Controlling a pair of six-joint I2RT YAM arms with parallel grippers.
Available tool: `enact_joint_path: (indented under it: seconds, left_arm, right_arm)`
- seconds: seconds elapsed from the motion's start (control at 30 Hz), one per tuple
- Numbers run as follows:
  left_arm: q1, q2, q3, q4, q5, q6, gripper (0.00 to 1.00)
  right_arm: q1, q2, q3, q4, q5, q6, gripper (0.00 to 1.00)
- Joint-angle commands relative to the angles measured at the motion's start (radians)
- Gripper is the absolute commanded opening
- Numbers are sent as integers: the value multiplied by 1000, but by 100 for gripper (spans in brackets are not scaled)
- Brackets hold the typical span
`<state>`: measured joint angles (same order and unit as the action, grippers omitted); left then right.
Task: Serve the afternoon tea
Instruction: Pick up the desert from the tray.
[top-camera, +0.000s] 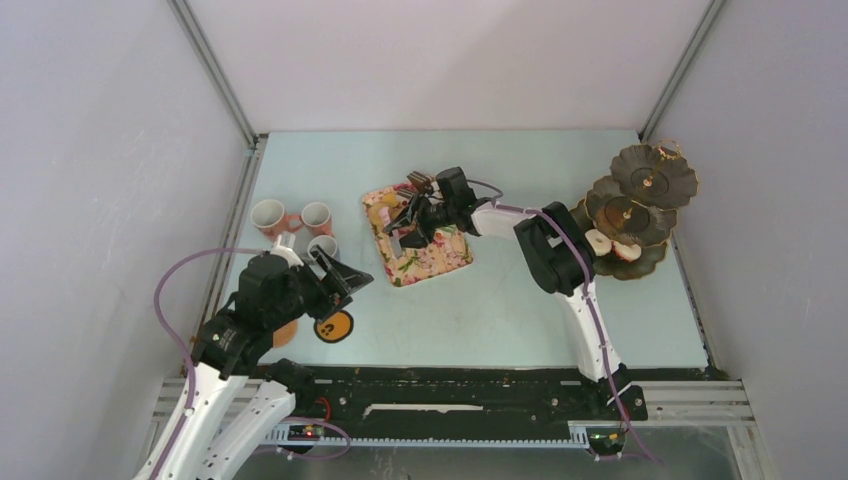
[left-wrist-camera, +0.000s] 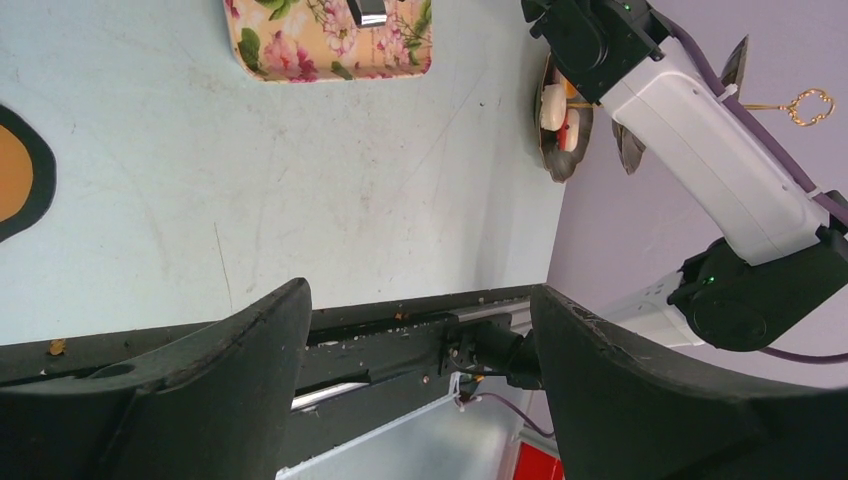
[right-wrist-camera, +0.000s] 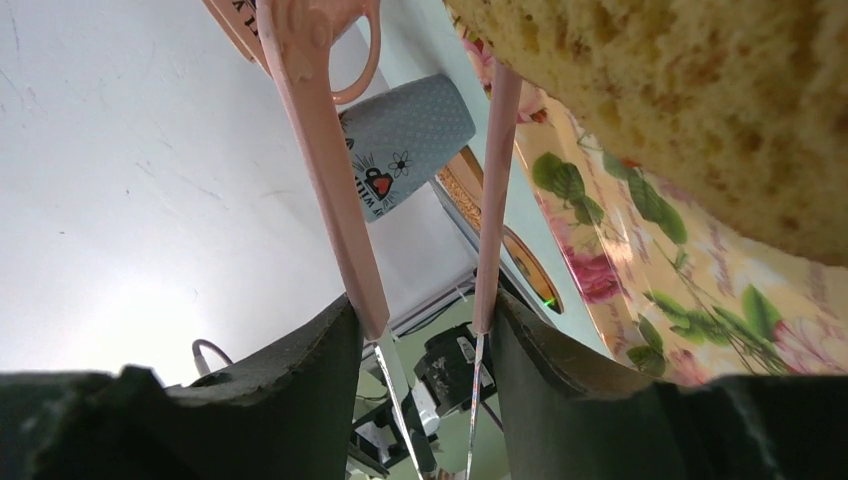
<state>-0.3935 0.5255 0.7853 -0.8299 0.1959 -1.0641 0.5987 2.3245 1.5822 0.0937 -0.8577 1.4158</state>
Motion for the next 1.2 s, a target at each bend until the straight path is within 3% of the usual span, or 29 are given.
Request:
enact_joint_path:
  seconds: [0.0,0.47,0.87,1.17]
  left_arm:
    - [14,7,3,32,26,31,84]
    - [39,1,-4,30,46,36,84]
    - [52,-8,2,24,55,38,84]
    - [56,0,0,47,68,39,85]
  right_arm:
    - [3,26,52,30,20,27,51]
    - [10,75,107,-22,42,27,49]
    - [8,43,105,4,41,49,13]
    - [13,-149,-90,20,32,10,9]
